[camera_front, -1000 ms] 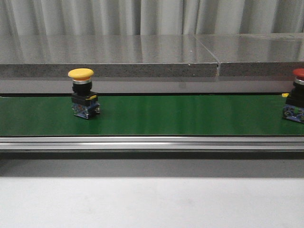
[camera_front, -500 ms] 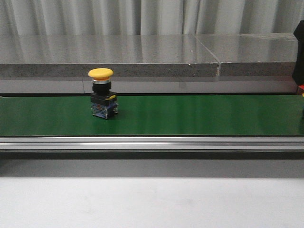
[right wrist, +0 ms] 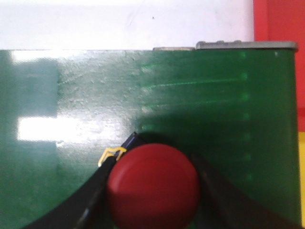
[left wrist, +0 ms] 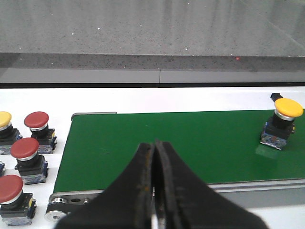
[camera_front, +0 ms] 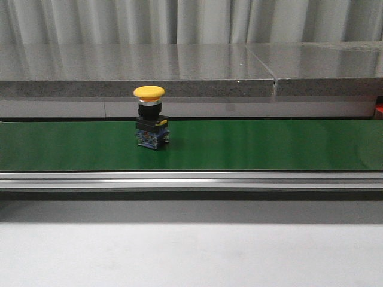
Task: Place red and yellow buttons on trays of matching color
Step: 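Grasp the red button off the belt with the right gripper, then lower the red button into the red tray and open the right gripper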
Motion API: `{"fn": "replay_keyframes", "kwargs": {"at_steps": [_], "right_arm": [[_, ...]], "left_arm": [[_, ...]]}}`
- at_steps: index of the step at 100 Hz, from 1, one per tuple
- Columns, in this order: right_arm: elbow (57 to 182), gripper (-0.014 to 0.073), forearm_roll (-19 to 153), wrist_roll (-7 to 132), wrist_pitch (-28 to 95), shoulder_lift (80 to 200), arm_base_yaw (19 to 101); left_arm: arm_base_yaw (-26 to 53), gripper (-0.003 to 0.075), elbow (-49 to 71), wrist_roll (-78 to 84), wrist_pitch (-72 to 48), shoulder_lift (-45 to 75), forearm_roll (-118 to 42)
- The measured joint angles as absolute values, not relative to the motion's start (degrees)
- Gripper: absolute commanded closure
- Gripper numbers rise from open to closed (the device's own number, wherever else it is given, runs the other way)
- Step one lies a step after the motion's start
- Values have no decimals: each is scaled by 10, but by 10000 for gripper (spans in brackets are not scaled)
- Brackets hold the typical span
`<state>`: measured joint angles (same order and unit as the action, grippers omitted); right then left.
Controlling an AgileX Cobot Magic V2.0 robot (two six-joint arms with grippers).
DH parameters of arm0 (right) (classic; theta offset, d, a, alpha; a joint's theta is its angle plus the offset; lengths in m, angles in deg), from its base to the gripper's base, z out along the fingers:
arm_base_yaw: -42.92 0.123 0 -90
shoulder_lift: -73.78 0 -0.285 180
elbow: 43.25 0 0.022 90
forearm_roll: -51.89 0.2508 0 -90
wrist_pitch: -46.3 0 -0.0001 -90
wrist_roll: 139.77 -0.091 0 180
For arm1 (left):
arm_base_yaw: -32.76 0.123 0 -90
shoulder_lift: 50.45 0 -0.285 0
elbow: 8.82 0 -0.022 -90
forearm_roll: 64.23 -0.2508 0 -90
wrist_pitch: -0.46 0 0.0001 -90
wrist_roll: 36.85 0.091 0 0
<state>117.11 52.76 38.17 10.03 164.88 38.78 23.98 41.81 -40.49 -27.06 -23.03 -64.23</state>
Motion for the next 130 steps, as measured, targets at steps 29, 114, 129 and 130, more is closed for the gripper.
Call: {"fn": "replay_keyframes", "kwargs": {"at_steps": [29, 114, 129, 130], "right_arm": [[1280, 578, 489, 382, 66, 1672, 352], [1447, 577, 488, 383, 94, 1940, 178], [1447, 535, 498, 383, 104, 1951, 178], [1447, 522, 498, 383, 104, 1951, 178]], "left_arm": [[240, 739, 418, -405, -271, -230, -642], [240, 739, 418, -405, -271, -230, -642], [240, 739, 418, -405, -271, -230, -642], [240, 739, 418, -405, -271, -230, -642]]}}
